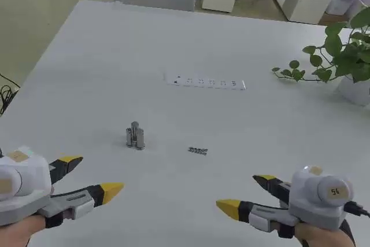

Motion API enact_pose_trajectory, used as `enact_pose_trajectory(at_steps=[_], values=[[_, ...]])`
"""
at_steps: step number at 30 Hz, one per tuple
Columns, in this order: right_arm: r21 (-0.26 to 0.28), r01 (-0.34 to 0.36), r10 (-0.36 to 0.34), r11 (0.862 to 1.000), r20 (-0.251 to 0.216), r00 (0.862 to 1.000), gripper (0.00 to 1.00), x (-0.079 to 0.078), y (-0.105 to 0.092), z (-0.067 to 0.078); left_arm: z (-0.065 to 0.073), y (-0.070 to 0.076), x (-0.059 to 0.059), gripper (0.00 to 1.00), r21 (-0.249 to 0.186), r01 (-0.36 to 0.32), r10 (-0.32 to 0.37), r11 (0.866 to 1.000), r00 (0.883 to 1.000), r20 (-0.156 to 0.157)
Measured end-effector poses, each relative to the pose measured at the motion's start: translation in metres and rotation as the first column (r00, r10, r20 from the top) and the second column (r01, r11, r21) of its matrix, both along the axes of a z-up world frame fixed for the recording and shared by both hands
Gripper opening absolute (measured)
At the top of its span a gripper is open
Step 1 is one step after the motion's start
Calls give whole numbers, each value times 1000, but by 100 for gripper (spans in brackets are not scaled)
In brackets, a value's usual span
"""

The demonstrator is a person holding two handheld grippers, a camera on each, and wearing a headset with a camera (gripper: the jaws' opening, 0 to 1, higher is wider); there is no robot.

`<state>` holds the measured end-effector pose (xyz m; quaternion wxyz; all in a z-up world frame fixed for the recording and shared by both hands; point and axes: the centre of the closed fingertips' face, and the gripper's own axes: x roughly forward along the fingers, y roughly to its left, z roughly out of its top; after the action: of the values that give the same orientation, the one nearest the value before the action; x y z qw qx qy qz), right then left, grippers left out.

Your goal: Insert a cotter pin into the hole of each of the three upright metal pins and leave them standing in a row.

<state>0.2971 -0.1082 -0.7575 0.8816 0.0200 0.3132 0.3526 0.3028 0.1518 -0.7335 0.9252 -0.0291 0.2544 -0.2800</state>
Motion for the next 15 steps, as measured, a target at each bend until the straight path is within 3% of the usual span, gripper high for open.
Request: enact_pose_trajectory(at_steps=[15], values=[[3, 0, 0, 1000, -16, 1000, 79, -2, 1, -2, 1, 1, 1, 66, -5, -2, 2, 1000, 1000, 2]])
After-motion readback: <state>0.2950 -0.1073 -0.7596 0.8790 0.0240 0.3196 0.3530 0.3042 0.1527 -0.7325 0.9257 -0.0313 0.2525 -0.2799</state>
